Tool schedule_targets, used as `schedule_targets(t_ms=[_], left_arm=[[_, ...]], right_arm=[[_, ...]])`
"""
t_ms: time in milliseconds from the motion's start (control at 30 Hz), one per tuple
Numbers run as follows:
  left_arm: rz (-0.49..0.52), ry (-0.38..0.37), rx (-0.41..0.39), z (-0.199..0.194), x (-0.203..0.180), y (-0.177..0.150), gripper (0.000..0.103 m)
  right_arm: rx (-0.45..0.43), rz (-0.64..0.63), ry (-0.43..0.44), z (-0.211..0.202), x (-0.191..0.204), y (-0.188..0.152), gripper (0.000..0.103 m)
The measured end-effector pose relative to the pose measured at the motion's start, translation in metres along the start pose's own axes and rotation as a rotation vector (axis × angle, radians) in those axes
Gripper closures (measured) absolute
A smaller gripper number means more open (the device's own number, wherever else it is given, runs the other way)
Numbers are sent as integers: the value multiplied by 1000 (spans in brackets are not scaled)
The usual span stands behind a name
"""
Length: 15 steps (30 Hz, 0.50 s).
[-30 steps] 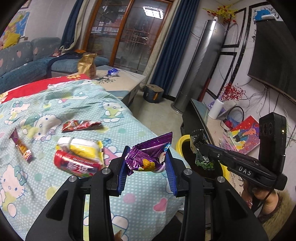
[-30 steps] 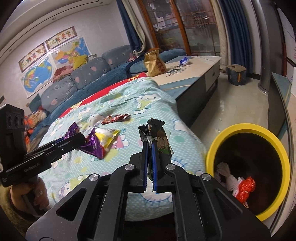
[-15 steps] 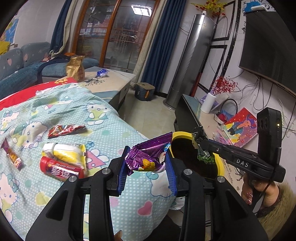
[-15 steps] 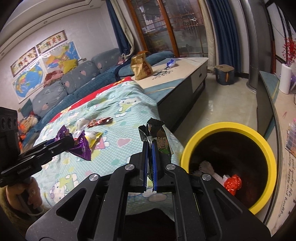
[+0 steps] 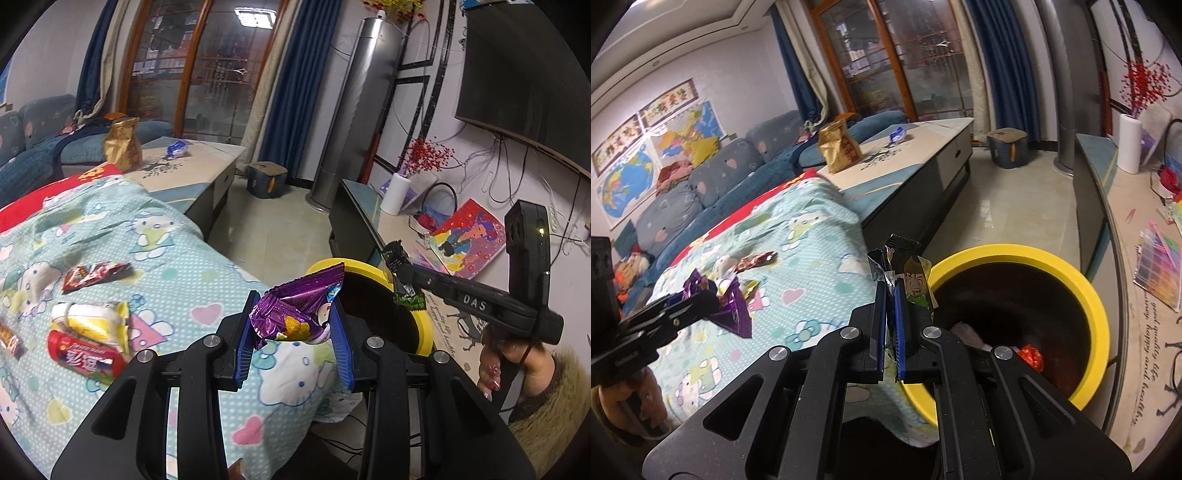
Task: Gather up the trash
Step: 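Carry the purple wrapper and green packet over the yellow bin with both grippers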
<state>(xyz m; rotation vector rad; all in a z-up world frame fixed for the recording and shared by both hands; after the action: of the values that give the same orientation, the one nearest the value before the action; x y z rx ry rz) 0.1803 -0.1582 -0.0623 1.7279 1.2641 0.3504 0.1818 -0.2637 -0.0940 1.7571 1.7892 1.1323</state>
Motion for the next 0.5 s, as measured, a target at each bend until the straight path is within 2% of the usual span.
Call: schedule_targets(t_ms=[500], left_arm=[[65, -76, 45, 38, -42, -7, 68]], right_arm=[[-6, 77, -61, 5, -46, 3, 101]])
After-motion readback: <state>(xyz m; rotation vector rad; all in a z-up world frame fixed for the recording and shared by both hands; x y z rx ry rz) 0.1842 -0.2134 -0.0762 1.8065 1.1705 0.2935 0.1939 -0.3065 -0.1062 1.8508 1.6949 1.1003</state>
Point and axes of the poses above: each gripper's, at about its wrist camera, not at the fingertips, and z roughly the way its jaws point, x to its left, y to its top, the point moved 10 cm from there along z, roughly the way its jaws point, and after that the axes turned 6 degrees about -y, right-handed, at the moved point
